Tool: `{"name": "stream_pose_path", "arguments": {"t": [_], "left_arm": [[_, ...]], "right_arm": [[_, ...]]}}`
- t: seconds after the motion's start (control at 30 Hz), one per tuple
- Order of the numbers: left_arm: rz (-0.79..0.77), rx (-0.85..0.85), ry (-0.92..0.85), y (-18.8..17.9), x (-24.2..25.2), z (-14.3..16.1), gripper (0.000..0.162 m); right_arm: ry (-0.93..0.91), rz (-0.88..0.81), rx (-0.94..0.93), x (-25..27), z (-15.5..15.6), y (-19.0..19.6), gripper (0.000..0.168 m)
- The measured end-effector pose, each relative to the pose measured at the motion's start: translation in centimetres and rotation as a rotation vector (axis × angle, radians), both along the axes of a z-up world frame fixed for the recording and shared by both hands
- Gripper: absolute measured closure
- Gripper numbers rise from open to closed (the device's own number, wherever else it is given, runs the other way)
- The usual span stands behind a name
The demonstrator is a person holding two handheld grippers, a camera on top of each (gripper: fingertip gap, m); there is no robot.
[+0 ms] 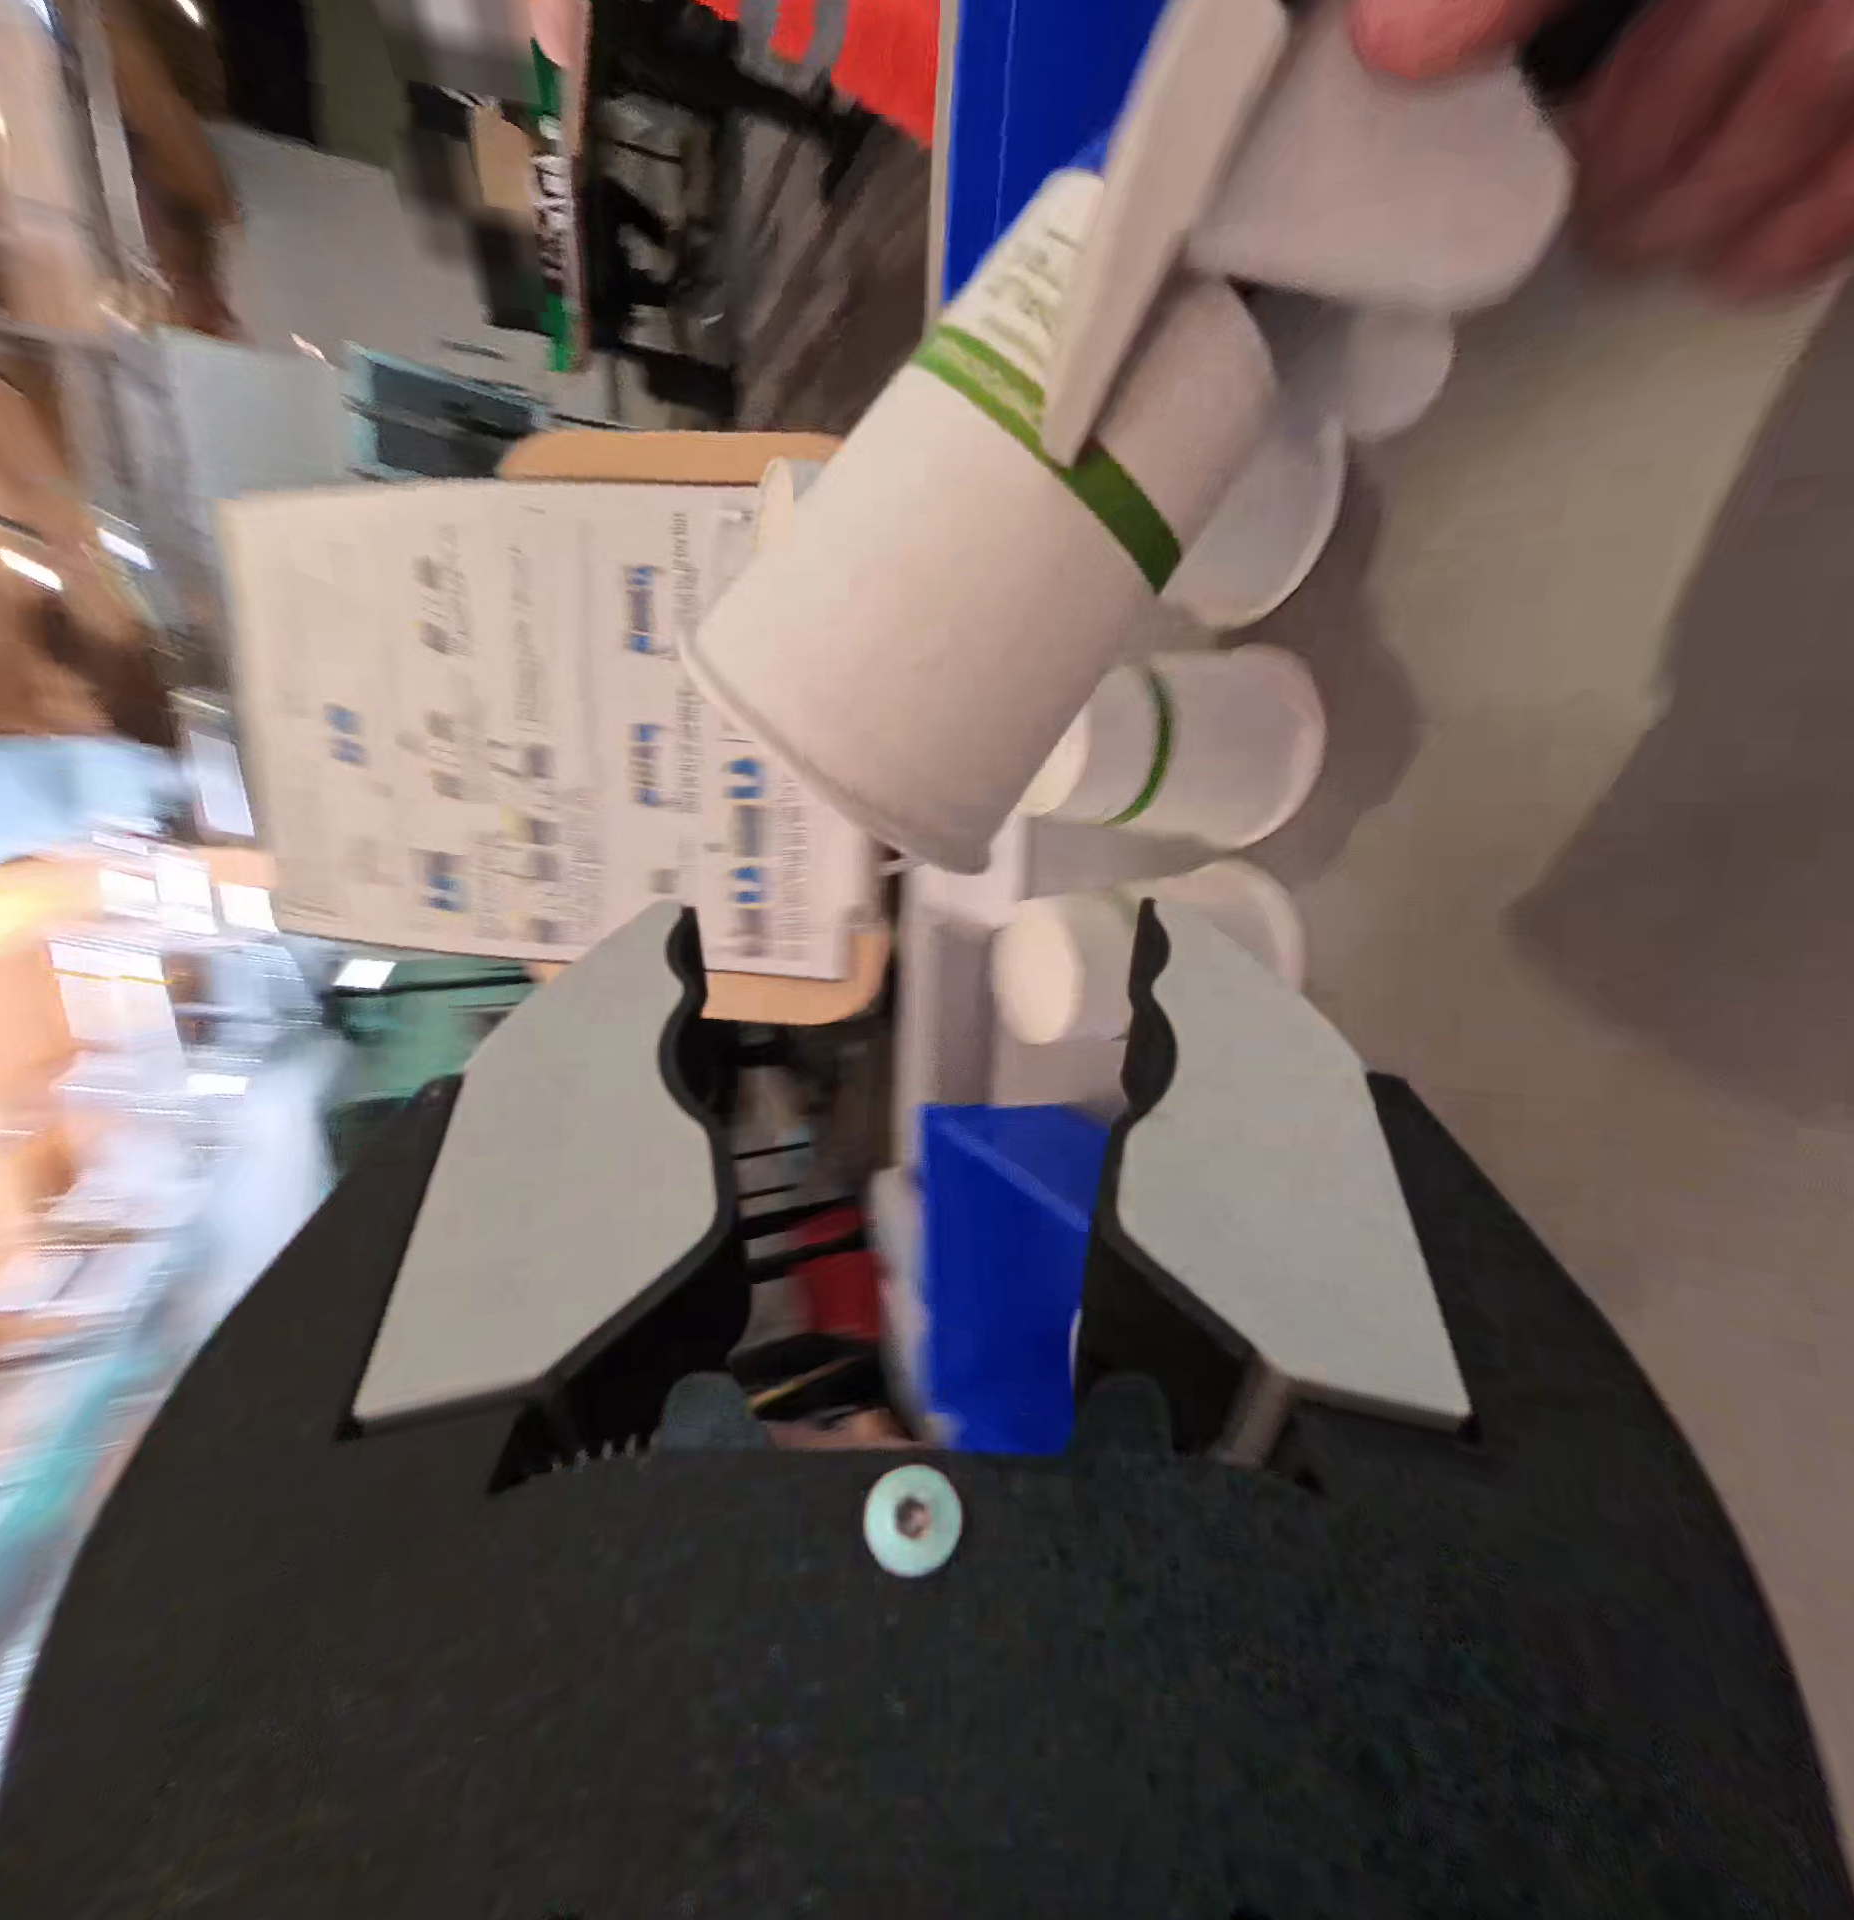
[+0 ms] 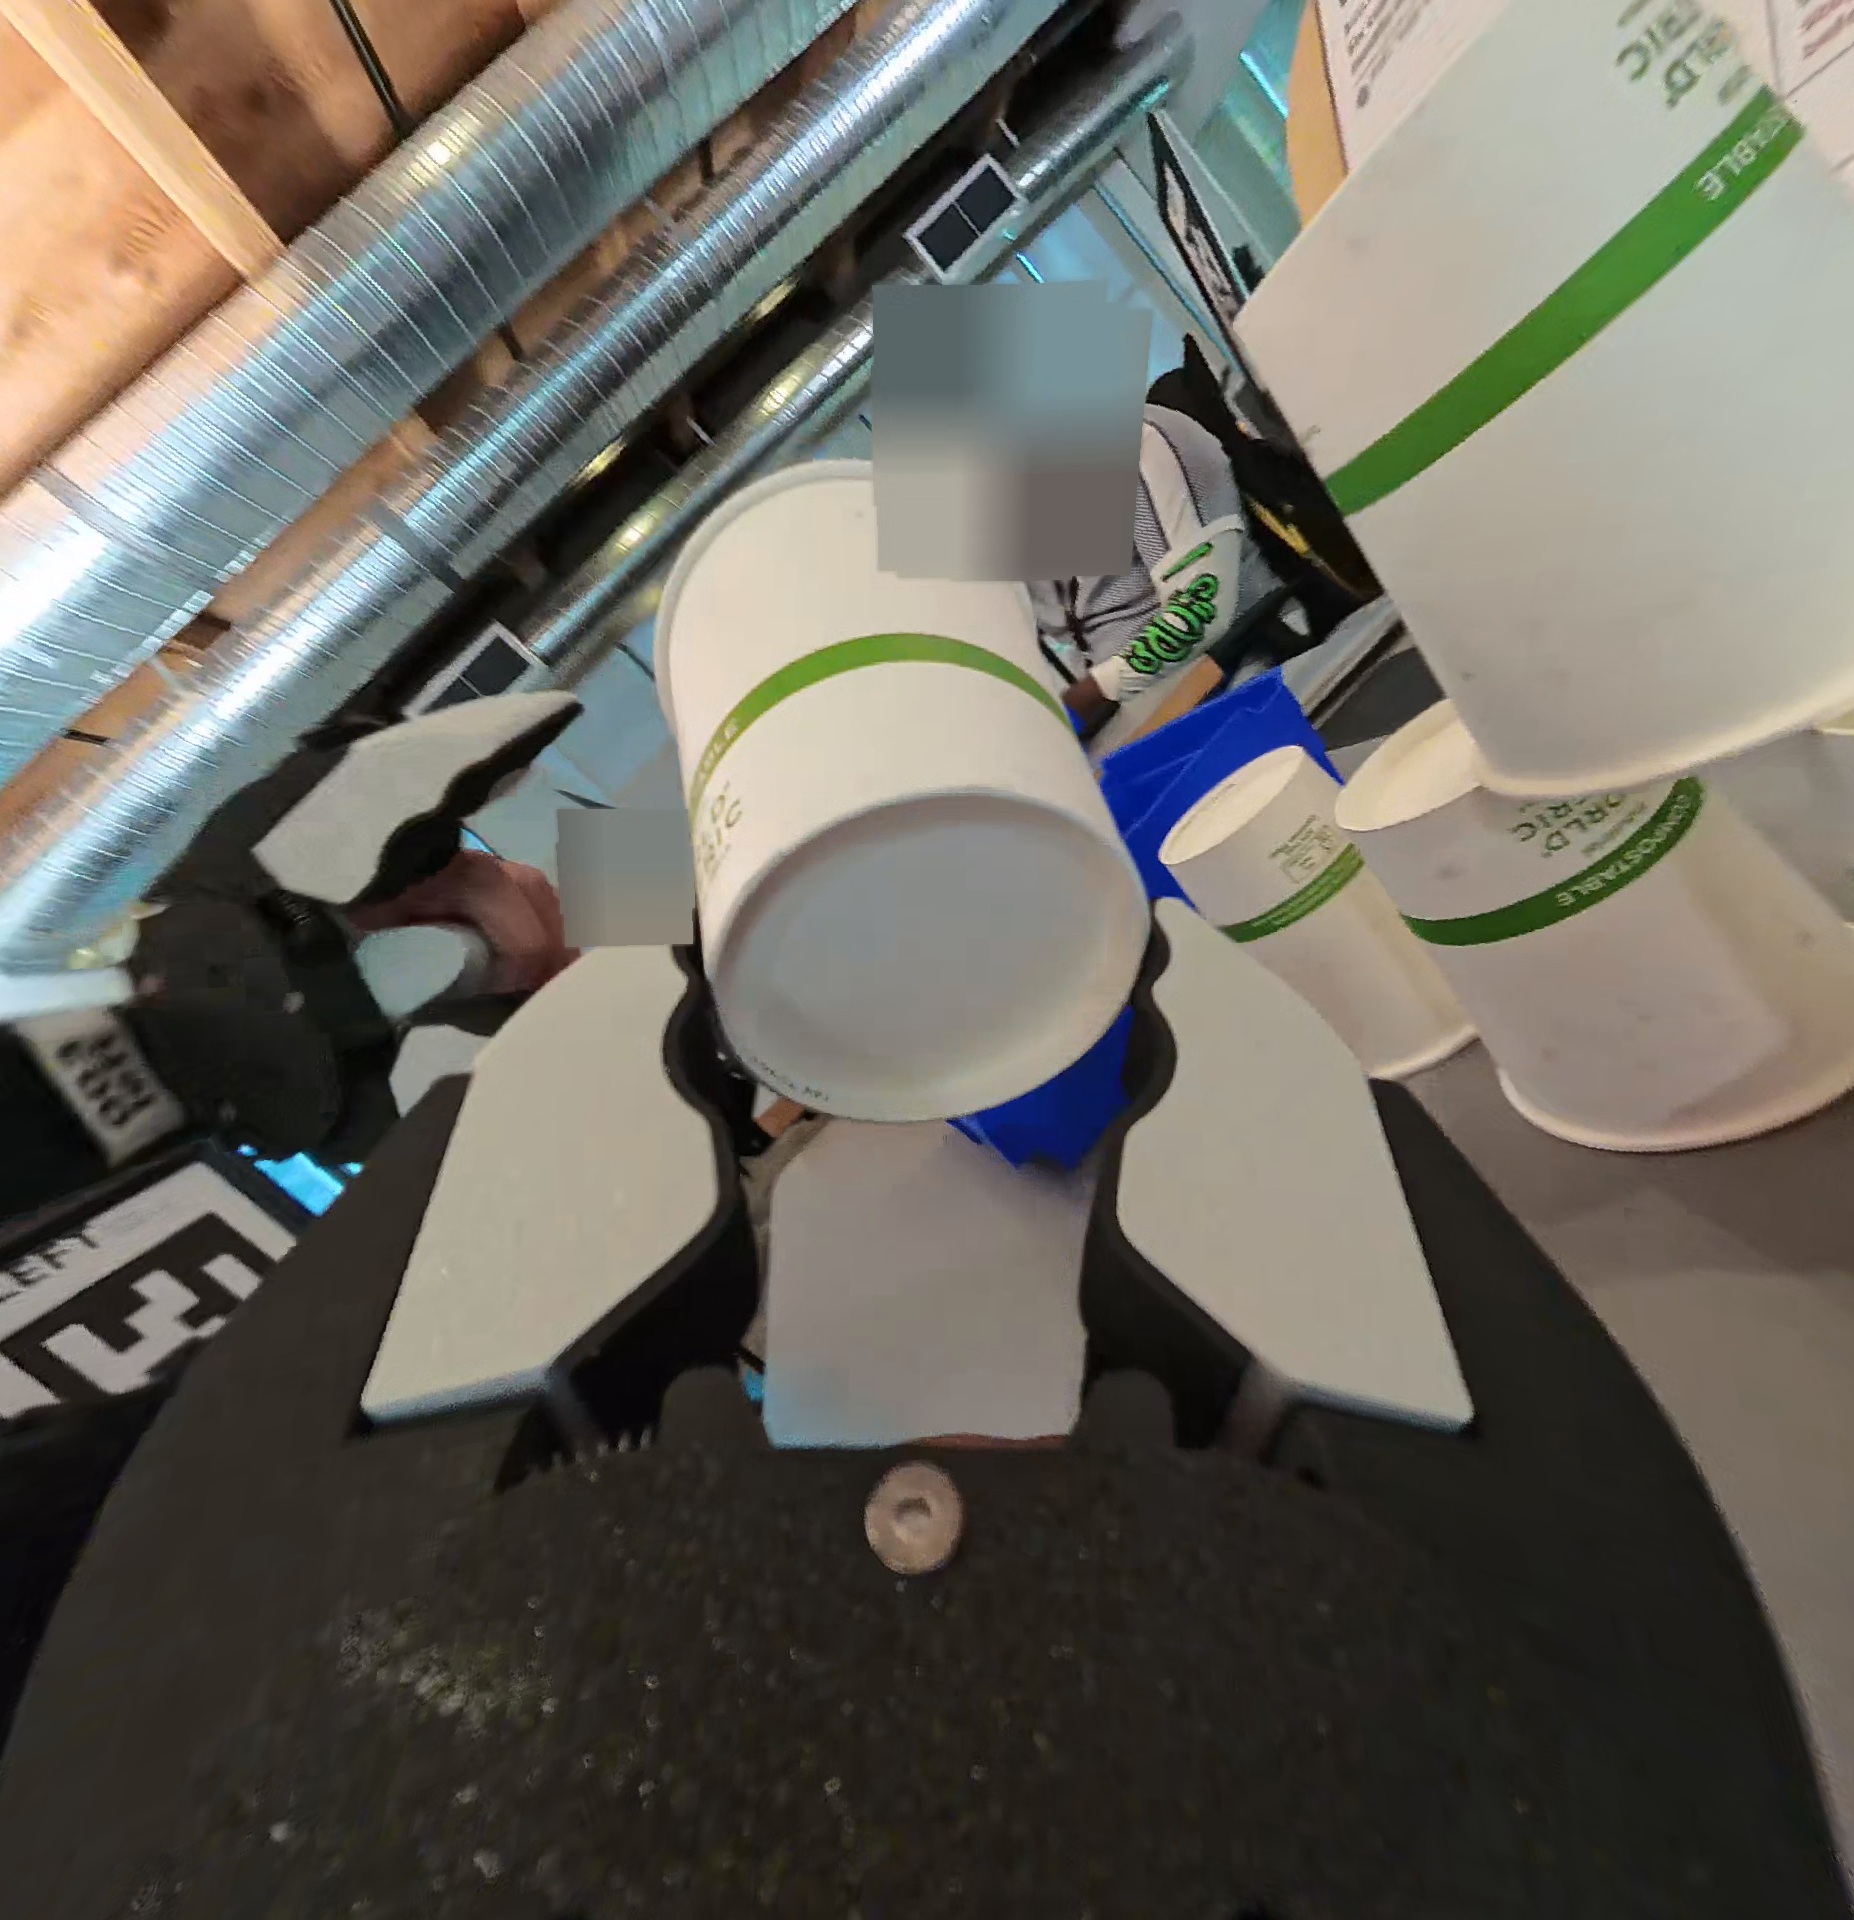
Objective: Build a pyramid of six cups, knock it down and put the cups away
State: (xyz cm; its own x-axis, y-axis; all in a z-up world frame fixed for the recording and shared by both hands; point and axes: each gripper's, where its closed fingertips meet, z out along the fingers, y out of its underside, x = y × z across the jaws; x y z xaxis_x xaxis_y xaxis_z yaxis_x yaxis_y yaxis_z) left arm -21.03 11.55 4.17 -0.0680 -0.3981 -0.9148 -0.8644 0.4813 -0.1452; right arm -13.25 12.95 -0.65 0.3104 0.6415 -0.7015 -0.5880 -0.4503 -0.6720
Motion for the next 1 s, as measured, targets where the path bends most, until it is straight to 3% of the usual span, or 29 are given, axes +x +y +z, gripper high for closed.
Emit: {"name": "stream_pose_path", "arguments": {"t": [0.07, 0.3, 0.53, 0.63, 0.8, 1.0], "left_arm": [[-0.038, 0.122, 0.135, 0.0, 1.0, -0.8, 0.086], [-0.047, 0.173, 0.344, 2.4, 4.0, -2.5, 0.082], [-0.025, 0.168, 0.423, 3.8, 5.0, -5.2, 0.082], [0.001, 0.132, 0.376, 4.0, 4.9, -5.8, 0.082], [0.06, 0.01, 0.048, 5.6, 3.7, -5.0, 0.083], [0.247, -0.371, -0.781, 11.3, 1.8, -1.5, 0.083]], "right_arm": [[-0.049, -0.02, -0.002, -0.3, -0.2, 0.0, 0.092], [-0.113, -0.013, -0.015, -1.7, -0.9, -0.2, 0.092], [-0.202, -0.034, -0.039, -1.7, -1.8, -0.1, 0.091], [-0.22, -0.031, -0.042, -1.6, -2.0, 0.1, 0.091], [-0.235, -0.09, 0.043, 0.9, -0.8, -0.9, 0.091], [-0.345, -0.176, 0.132, 2.7, -2.7, -4.0, 0.093]]}}
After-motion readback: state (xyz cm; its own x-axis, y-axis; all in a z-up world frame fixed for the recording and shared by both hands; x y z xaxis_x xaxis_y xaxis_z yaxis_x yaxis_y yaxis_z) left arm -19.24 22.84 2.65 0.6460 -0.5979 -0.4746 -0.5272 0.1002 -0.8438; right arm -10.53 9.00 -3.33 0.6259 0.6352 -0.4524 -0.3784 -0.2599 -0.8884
